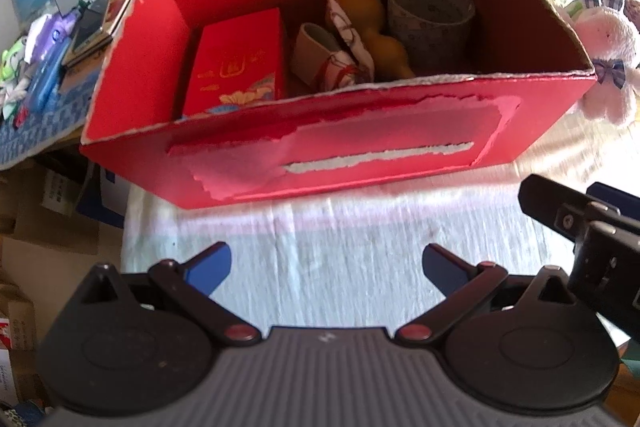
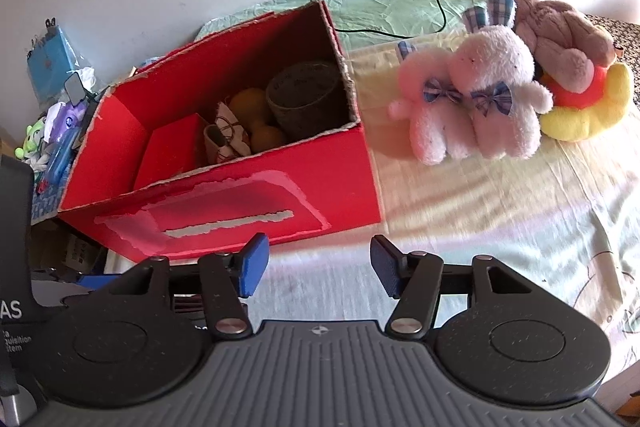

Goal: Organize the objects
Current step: 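Lift the right tool up out of the red box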

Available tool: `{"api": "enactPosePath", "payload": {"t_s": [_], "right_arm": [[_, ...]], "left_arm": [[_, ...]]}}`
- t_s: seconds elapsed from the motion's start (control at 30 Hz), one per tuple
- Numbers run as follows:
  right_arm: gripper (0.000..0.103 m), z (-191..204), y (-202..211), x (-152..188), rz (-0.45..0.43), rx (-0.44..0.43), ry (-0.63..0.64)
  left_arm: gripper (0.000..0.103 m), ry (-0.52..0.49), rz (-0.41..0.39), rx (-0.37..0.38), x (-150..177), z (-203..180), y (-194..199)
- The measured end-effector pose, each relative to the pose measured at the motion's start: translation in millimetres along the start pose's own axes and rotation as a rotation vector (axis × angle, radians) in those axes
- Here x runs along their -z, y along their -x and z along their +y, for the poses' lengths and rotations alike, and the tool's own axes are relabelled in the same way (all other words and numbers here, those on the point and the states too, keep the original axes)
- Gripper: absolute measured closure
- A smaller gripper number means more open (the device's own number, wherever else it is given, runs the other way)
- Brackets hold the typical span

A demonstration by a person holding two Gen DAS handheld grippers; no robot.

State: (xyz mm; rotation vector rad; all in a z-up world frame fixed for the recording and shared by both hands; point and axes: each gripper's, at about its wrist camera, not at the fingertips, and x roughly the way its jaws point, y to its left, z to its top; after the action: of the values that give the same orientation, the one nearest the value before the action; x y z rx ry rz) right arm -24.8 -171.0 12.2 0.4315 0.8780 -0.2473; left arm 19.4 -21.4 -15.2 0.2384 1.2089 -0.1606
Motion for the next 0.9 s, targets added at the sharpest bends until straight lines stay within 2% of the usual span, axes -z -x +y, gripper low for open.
{"api": "enactPosePath", "payload": {"t_s": [0.17,0.43,0.9], "right_arm": [[0.043,10,6,-7,-0.023,-0.022,0.007],[0.043,25,23,-24,-0.107,-0.047,0.036],[0.041,32,24,-49,-0.192,-0.032,0.012]], "left_arm": [[0.001,0.009,-0.034,-0.011,2,7,12],[0.001,0.003,-0.157,-0.043,-11,21,48],[0.001,-0.008,-0.261,-0.094,-49,26,53]]}}
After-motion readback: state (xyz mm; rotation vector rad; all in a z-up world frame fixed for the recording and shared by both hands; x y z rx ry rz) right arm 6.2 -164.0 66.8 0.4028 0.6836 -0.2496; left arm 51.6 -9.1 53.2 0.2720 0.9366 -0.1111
